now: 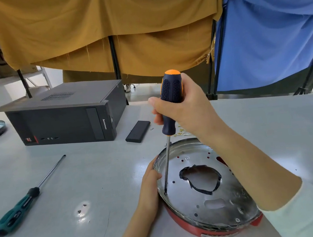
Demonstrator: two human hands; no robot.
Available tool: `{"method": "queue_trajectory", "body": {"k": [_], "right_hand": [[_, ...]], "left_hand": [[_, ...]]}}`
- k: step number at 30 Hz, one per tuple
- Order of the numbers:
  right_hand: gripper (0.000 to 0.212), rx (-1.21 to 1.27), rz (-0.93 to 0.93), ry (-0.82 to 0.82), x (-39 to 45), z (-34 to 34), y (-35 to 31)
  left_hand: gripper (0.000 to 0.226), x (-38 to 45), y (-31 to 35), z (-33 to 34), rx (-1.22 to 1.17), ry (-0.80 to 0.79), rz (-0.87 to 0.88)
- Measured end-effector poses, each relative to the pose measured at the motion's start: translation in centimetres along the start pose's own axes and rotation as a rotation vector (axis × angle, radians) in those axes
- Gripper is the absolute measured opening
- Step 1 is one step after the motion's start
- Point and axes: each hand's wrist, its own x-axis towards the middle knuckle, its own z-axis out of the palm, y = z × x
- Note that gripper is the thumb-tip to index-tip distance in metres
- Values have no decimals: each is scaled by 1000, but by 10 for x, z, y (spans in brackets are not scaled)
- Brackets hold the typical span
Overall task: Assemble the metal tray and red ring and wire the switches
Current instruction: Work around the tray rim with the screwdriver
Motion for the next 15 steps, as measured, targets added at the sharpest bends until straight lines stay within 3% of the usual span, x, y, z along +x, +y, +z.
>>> {"method": "queue_trajectory", "body": {"k": [2, 5, 8, 10, 12, 15], "right_hand": [[29, 130, 95, -138, 4, -5, 0], [39, 484, 209, -498, 2, -16, 0], [47, 513, 150, -610, -3, -24, 4], [36, 318, 104, -510, -4, -21, 2], [25, 79, 50, -274, -5, -11, 2], [26, -73, -7, 3, -7, 0, 6]], "left_hand": [[50, 0, 0, 0, 5, 12, -8], [43, -1, -1, 0, 8, 12, -12], [43, 0, -1, -1, -6, 18, -32], [47, 0, -1, -1, -8, 12, -38], [49, 2, -2, -1, -5, 11, -47], [56, 3, -1, -2, 15, -1, -46]]}}
